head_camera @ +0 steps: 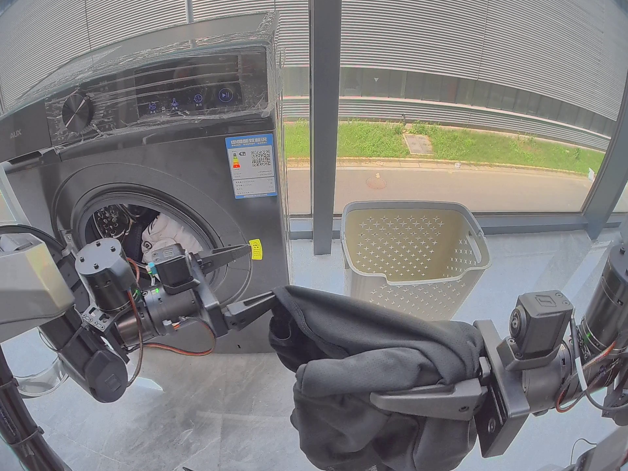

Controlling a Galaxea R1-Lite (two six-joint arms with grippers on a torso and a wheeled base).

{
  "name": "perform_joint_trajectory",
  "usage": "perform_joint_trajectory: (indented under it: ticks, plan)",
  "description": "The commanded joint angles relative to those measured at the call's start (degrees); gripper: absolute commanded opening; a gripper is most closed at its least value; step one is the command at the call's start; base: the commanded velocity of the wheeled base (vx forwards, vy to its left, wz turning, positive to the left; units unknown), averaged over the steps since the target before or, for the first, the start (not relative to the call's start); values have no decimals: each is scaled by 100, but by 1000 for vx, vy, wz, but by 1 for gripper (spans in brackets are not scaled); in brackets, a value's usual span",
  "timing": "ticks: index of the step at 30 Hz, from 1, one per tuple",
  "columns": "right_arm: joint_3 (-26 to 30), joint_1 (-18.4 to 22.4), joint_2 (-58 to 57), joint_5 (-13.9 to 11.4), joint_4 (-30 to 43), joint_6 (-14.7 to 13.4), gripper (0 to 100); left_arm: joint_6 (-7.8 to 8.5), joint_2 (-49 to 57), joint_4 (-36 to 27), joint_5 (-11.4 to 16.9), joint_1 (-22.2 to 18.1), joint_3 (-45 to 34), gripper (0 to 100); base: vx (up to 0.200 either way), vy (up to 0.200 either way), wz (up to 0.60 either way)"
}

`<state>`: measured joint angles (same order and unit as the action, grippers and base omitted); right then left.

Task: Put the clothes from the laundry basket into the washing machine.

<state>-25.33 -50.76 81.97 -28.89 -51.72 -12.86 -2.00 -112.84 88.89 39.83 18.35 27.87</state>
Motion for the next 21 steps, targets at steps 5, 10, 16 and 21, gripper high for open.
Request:
perform_joint_trajectory:
  ticks: [5, 10, 16, 21]
  plan:
    - [-306, 506, 21, -2, -4, -129, 0, 332, 1185, 67, 728, 134, -695, 100, 0, 0, 0]
    - [-341, 638, -6, 6, -4, -155, 0, 341, 1396, 67, 772, -130, -1785, 100, 0, 0, 0]
    - [-464, 646, 21, -2, -4, -155, 0, 516, 1642, 49, 1080, 81, -1908, 100, 0, 0, 0]
    - [-631, 576, 65, -20, -4, -164, 0, 868, 1800, -329, 1071, 978, -1925, 100, 0, 0, 0]
